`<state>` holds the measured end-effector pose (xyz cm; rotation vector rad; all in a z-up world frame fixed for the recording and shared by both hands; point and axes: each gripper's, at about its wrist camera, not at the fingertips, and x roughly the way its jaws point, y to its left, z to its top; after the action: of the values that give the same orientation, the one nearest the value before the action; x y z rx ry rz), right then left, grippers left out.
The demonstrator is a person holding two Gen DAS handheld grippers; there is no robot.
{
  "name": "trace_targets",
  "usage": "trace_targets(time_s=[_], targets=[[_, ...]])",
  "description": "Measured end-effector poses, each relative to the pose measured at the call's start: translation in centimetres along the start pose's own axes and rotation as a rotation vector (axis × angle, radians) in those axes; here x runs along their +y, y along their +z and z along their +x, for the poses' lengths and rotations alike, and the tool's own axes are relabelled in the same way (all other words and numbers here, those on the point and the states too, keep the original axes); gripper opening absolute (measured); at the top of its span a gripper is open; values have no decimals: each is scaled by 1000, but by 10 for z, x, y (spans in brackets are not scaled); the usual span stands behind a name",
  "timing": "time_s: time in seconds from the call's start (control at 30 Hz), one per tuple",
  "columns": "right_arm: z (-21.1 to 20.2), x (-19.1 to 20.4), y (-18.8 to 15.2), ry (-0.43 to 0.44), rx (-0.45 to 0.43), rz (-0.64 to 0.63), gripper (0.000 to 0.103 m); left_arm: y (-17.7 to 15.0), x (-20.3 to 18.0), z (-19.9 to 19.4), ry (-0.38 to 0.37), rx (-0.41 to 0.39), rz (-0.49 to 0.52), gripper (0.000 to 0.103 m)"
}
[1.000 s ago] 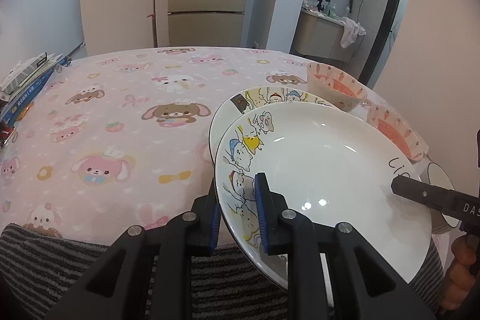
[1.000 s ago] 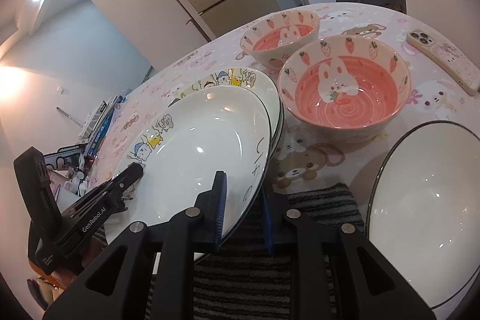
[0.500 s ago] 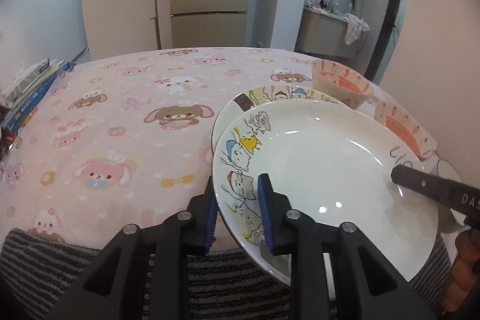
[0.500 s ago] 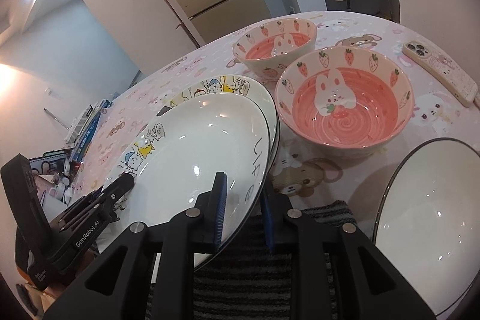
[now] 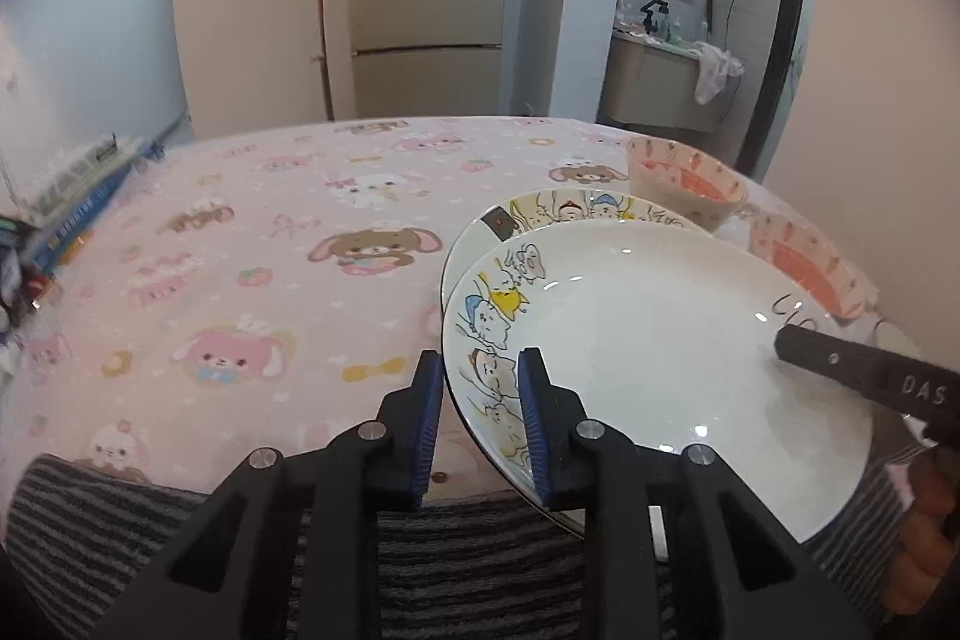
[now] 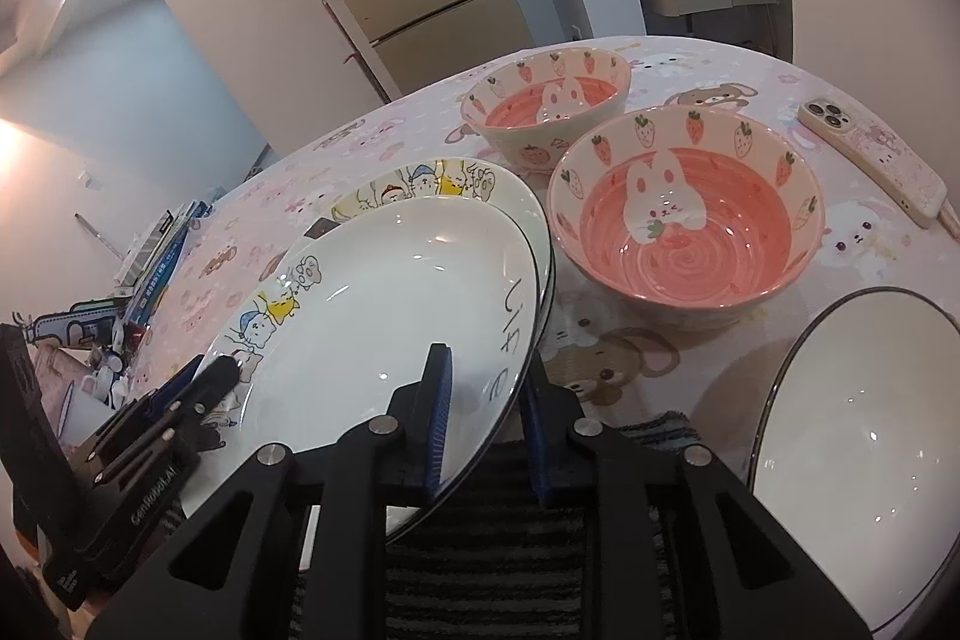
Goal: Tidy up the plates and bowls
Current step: 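Lower the cartoon-rim plate onto the stack and open the left tool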
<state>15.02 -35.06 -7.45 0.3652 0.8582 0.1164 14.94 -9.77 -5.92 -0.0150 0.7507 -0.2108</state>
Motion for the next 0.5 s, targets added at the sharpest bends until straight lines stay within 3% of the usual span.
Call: trace_targets(time_s=[0.23, 0.5], targets=[[1, 4, 2, -30, -6, -15, 21, -1, -4, 0, 29, -16, 18, 28], [1, 6, 0, -51, -4, -36, 23, -1, -2, -2, 4, -23, 11, 28]])
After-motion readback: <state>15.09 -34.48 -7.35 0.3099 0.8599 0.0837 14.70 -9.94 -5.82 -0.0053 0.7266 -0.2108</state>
